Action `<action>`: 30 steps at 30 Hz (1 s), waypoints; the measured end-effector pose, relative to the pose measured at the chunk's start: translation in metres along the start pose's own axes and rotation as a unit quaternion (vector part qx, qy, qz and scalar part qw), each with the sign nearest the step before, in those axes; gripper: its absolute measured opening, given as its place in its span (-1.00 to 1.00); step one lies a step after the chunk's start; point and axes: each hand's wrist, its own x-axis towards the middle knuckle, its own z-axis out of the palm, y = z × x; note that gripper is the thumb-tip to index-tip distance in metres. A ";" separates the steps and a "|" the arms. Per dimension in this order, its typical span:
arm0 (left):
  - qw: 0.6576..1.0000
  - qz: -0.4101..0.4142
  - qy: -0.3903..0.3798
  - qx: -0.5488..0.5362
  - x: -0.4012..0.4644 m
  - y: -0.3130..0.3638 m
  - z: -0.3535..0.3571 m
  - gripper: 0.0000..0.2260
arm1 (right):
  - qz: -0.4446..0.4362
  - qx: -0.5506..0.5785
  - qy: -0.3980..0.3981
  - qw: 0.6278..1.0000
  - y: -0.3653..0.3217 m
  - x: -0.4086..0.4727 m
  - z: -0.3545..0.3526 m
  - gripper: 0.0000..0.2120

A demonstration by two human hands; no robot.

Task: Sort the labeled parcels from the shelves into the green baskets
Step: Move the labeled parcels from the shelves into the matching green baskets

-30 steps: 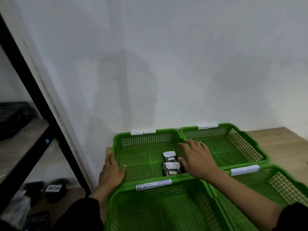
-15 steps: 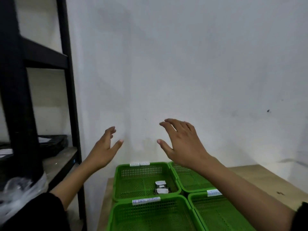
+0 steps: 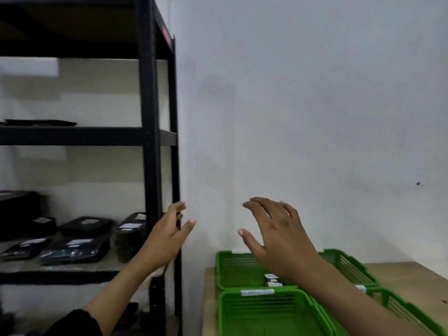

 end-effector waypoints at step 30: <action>0.989 0.086 0.083 0.086 0.078 -0.160 -0.372 -0.70 | -0.055 0.072 0.019 0.996 -0.336 0.229 0.101 -0.53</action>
